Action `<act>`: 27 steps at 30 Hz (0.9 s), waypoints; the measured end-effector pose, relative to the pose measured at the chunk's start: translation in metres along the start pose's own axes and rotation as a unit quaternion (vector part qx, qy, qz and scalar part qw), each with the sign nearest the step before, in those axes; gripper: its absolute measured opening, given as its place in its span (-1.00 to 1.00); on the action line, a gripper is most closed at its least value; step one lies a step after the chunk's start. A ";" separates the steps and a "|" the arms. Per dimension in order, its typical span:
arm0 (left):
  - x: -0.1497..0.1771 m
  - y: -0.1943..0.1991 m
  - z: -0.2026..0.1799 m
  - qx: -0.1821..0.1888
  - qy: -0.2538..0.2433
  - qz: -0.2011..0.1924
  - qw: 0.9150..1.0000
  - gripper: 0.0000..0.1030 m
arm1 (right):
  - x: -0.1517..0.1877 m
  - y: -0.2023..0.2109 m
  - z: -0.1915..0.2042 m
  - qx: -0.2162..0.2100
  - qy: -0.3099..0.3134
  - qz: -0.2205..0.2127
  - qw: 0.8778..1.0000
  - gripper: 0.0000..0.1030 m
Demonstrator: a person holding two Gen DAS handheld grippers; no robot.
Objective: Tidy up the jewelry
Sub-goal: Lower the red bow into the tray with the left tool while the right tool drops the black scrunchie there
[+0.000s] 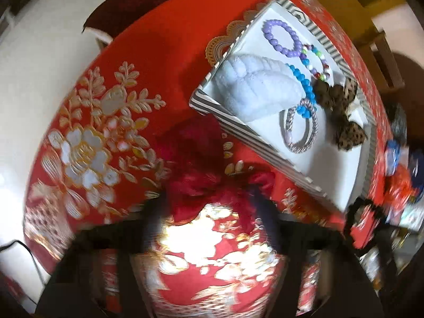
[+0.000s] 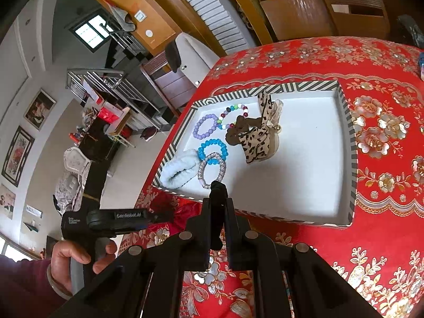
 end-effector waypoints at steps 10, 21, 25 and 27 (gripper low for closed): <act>0.009 0.025 0.021 0.071 -0.060 -0.007 0.996 -0.89 | -0.004 0.009 0.011 0.010 0.007 -0.017 1.000 -0.84; 0.006 0.074 0.007 0.107 -0.103 -0.034 0.988 -0.92 | -0.012 0.033 0.011 0.036 0.003 -0.052 0.998 -0.84; 0.006 0.089 -0.004 0.121 -0.121 -0.049 0.984 -0.92 | -0.023 0.038 0.006 0.057 0.004 -0.064 0.996 -0.84; 0.004 0.097 -0.011 0.128 -0.130 -0.055 0.982 -0.92 | -0.030 0.039 0.001 0.067 0.001 -0.068 0.995 -0.84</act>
Point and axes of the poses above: each gripper's, at about its wrist camera, not at the fingertips, and y roughly against the way its jaws point, z to its left, x to its underside, the point moved 1 cm from there along -y, roughly the way its jaws point, and after that the axes turned 4 degrees about -x, right-handed, at the moved point
